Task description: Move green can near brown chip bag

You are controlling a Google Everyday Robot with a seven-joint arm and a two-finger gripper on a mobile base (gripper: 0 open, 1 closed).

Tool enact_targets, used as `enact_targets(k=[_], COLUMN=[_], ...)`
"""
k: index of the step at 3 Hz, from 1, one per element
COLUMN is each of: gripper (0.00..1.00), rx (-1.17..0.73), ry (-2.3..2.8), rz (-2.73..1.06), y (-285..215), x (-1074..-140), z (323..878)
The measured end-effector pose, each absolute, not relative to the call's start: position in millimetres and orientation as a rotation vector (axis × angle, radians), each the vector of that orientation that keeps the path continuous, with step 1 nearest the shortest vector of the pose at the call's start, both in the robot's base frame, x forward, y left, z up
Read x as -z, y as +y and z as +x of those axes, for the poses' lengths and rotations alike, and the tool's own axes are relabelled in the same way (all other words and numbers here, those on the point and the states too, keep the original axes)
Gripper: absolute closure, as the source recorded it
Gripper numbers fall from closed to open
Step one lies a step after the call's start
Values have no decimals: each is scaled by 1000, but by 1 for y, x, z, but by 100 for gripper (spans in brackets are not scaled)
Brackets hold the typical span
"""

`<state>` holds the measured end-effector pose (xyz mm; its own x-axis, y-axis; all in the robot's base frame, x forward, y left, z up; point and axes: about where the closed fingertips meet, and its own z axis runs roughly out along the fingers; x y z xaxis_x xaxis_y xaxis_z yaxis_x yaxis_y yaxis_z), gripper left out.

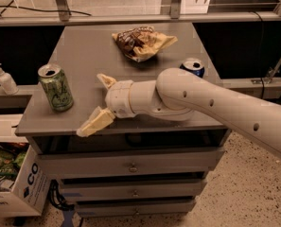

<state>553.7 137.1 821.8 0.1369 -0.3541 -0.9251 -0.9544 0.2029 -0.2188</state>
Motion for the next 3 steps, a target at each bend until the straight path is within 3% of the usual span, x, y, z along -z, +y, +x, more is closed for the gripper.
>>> enact_targets(k=[3], gripper=[0], rx=[-937], ry=[1399], rz=[-1263], y=[207], x=[-844], z=[548])
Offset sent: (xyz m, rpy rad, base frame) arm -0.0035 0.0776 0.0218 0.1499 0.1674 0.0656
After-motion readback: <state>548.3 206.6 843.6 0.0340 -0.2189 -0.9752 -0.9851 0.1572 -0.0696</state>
